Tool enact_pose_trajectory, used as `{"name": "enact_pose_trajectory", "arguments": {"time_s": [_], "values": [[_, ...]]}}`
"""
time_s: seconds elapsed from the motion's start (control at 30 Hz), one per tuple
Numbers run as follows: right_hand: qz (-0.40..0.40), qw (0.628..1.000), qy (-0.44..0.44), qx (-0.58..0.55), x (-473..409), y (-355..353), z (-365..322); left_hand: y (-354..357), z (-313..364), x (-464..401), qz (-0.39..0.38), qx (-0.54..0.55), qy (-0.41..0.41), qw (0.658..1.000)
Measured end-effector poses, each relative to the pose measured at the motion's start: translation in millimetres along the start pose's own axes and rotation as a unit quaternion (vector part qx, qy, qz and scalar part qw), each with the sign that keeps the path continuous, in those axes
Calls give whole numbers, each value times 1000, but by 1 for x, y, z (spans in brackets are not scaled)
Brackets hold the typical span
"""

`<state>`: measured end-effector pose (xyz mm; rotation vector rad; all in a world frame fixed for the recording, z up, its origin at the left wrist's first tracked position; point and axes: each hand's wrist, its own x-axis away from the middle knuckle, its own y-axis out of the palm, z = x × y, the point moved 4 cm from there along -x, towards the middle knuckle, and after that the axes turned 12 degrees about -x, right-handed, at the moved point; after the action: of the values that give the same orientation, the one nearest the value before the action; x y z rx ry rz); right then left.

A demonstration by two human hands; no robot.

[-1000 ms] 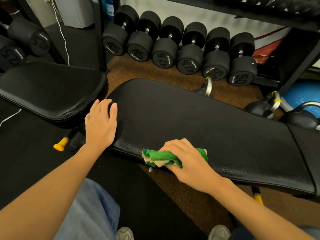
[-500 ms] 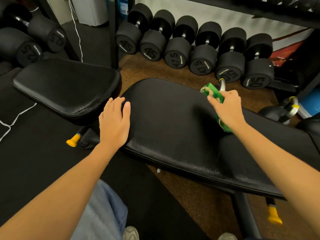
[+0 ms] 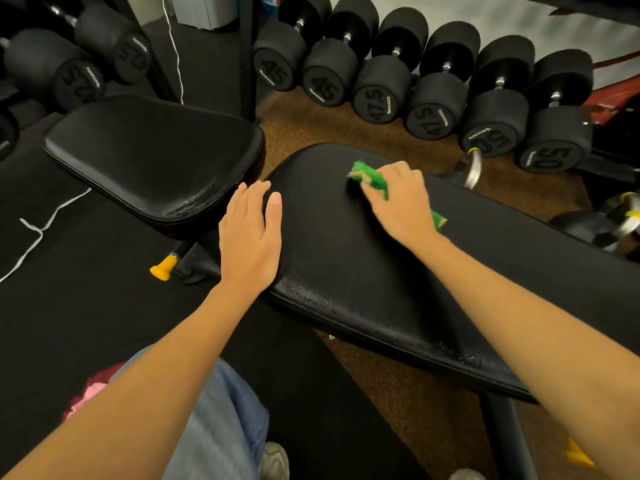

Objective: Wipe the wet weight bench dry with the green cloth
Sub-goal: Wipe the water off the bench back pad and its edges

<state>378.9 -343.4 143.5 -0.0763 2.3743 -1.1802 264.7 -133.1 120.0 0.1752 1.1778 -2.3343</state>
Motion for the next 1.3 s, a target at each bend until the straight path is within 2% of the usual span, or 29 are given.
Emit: {"name": "enact_pose_trajectory", "arguments": {"time_s": [0.13,0.2,0.5,0.63,0.67,0.7,0.77,0.8,0.87,0.97,1.07,1.17,1.3], "values": [[-51,992,-93,-64,39,13,-51,-1,1,1,3,0,-1,1000],[-73,987,-112,-93,61,13,-70,-2,1,1,7,7,-6,1000],[-244,952,-111,-146,127,-7,-111,-1,-3,0,8,16,-19,1000],[-373,900,-101,-203,132,-27,-108,-1,-2,3,3,25,-26,999],[-360,902,-90,-223,122,-32,-102,-2,-3,3,4,32,-28,999],[-310,915,-70,-248,106,-38,-94,-2,-2,4,5,38,-30,999],[-153,952,-4,-266,61,-46,-69,-3,-2,4,6,46,-38,998],[-88,966,28,-242,34,-47,-52,-3,-2,5,6,49,-43,998],[-23,983,68,-168,-17,-41,-17,-4,-1,6,5,57,-46,997],[-15,994,107,-31,-70,-24,27,-4,0,5,0,58,-34,998],[-42,983,156,87,-85,5,39,-4,-1,4,-6,52,-32,998],[-28,985,145,95,-92,28,24,-3,-1,4,-11,58,-31,998],[-49,990,119,62,-101,47,2,-2,-3,4,-11,78,-44,996]]}}
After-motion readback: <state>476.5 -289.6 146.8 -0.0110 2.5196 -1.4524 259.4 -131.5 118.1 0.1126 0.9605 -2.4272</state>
